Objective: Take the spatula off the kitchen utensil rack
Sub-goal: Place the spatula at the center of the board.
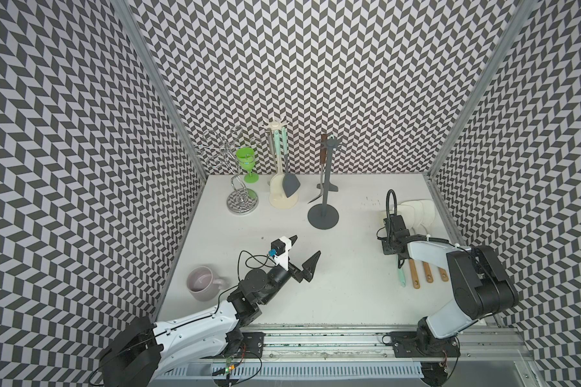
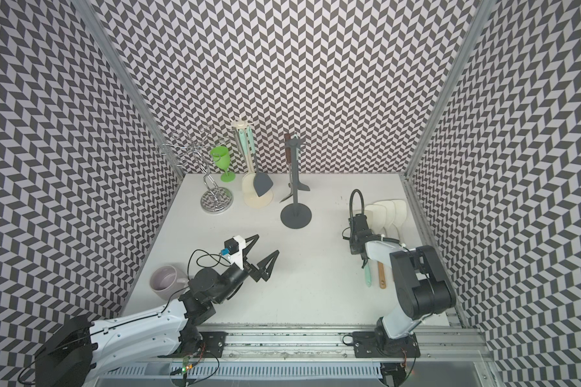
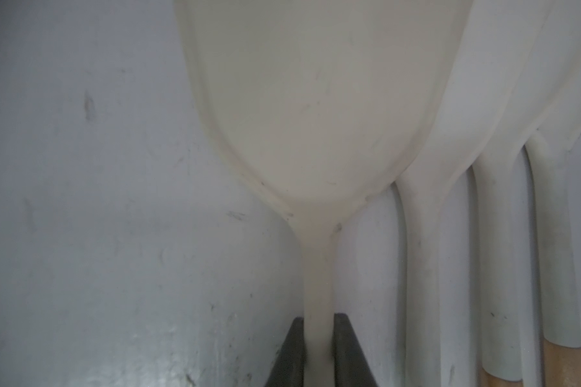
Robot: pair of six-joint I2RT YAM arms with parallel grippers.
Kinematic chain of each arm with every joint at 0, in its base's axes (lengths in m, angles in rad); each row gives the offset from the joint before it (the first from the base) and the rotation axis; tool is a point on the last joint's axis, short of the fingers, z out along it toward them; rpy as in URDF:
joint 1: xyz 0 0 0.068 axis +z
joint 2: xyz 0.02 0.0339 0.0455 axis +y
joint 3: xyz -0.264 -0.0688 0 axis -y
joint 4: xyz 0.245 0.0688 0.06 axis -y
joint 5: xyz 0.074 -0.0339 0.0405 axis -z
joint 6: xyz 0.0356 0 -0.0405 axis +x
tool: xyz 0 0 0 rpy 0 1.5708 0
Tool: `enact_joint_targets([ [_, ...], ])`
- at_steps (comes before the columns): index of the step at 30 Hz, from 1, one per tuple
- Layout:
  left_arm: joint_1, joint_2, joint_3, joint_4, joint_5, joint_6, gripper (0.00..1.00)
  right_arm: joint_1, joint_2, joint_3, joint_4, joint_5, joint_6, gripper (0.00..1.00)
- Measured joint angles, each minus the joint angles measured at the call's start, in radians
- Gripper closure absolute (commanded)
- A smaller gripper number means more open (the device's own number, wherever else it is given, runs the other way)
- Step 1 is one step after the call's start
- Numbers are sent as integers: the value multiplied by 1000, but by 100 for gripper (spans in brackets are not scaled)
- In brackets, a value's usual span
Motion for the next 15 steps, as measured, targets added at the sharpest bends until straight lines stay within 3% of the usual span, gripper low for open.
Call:
enact_joint_targets([
  [15, 0, 0, 0, 0, 2, -1, 0, 0, 5, 9, -13, 4, 2, 73],
])
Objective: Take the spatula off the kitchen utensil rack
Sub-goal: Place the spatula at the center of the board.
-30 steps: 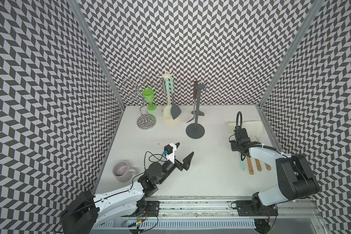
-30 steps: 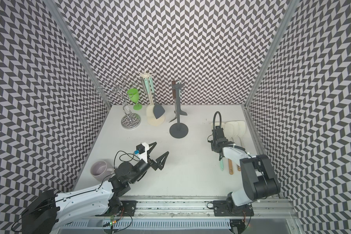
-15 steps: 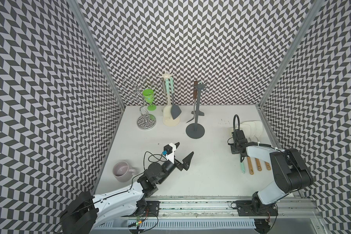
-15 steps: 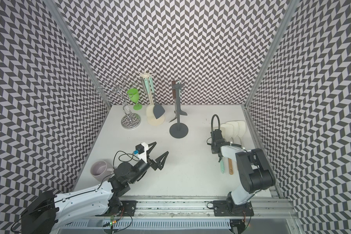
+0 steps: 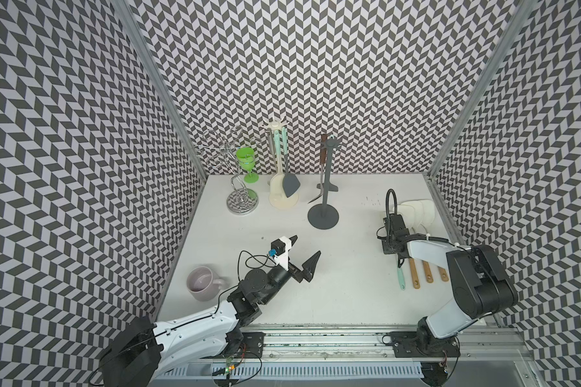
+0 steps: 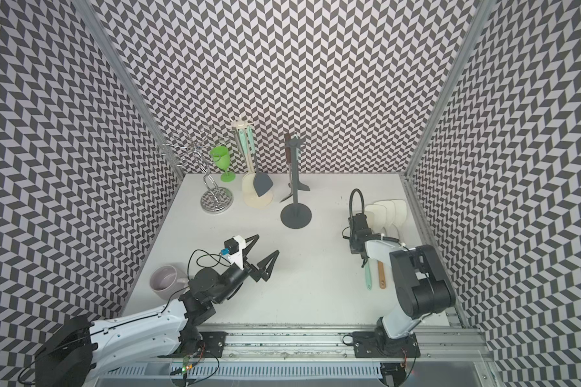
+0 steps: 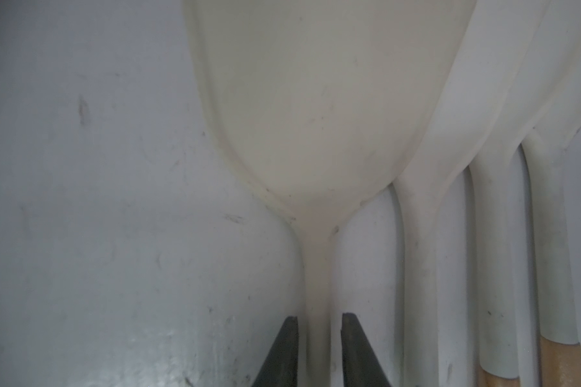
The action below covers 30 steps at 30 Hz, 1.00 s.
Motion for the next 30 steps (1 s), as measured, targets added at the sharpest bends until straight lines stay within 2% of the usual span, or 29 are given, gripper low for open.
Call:
enact_joint_targets([
  [7, 0, 0, 0, 0, 0, 0, 0, 0, -16, 1, -5, -9, 13, 58],
  [12, 0, -6, 0, -3, 0, 0, 0, 0, -96, 1, -10, -29, 27, 46],
  [18, 0, -36, 0, -24, 0, -5, 0, 0, -235, 3, -28, -73, 51, 28],
  [24, 0, -87, 0, -28, 0, -11, 0, 0, -401, 11, -50, -137, 113, 1],
  [30, 0, -105, 0, -29, 0, -14, 0, 0, -507, 33, -64, -119, 302, 0],
])
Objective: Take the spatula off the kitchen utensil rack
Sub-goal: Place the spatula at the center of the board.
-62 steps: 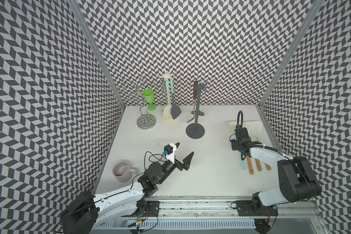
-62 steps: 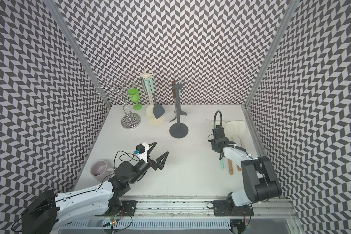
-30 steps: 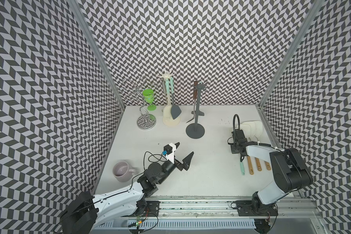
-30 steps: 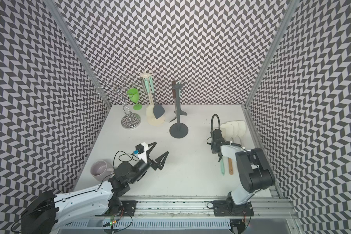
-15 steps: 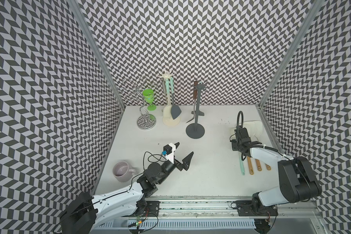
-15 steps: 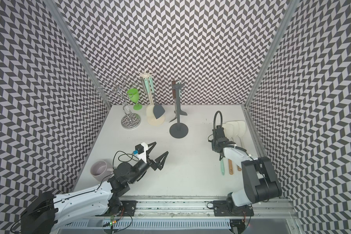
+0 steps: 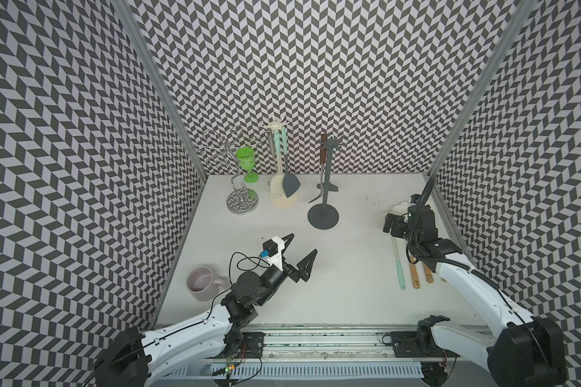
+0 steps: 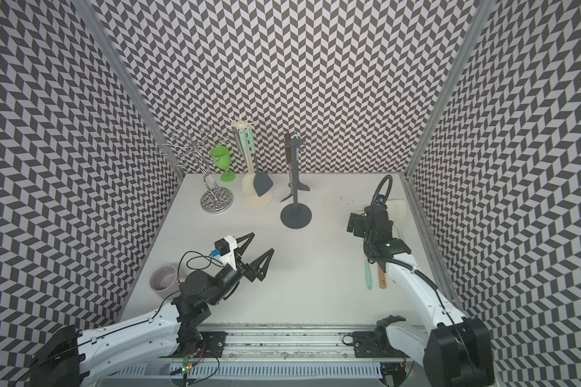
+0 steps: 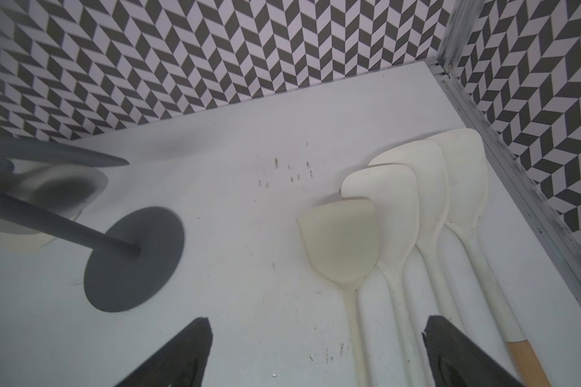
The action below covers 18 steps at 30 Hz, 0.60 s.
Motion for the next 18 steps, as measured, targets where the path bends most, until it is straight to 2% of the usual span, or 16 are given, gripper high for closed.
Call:
enact_joint_targets([
  [7, 0, 50, 0, -1, -1, -9, 0, 0, -84, -17, 24, -13, 127, 1],
  [18, 0, 138, 18, -11, -26, -76, 0, 0, -215, -101, 140, -184, 91, 0],
])
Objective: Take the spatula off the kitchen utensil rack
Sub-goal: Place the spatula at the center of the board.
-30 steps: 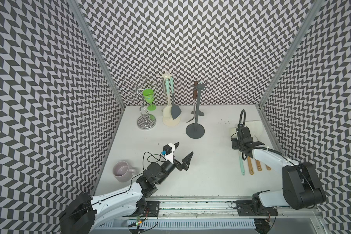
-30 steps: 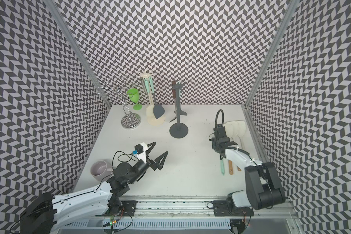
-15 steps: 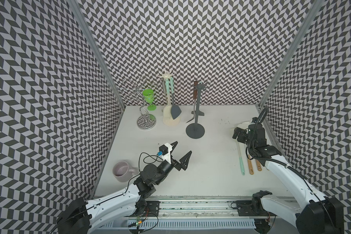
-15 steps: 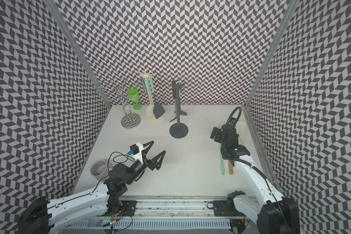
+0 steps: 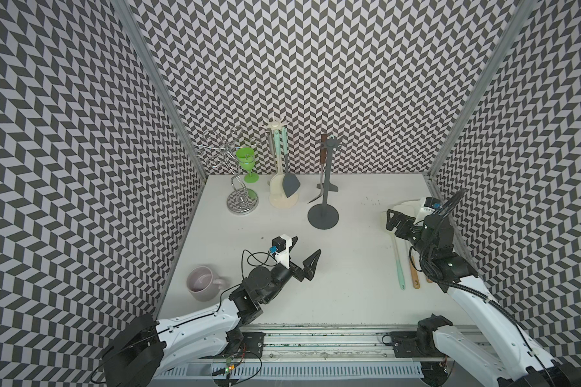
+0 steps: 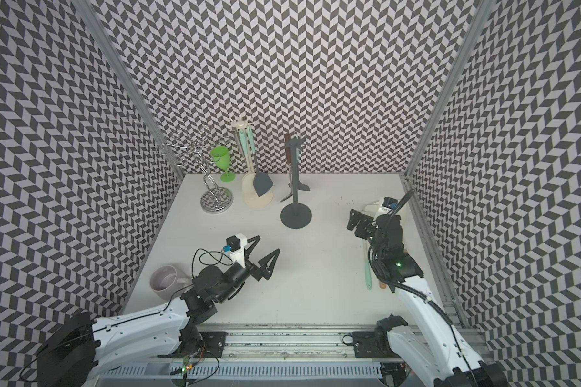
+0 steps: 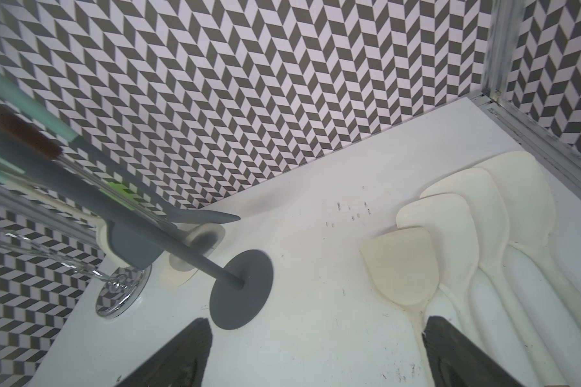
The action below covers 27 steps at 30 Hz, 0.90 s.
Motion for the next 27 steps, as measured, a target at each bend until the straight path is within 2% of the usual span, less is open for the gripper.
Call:
enact_joint_targets([
  [9, 19, 7, 1, 11, 49, -16, 0, 0, 31, -45, 127, -241, -53, 1],
  [13, 64, 34, 7, 11, 89, -43, 0, 0, 72, -68, 193, -341, -61, 7],
  [19, 176, 56, 11, 5, 149, -113, 0, 8, 167, -90, 329, -466, -48, 24],
  [27, 372, 60, 13, -38, 197, -212, 0, 74, 335, -26, 411, -510, -50, 38],
])
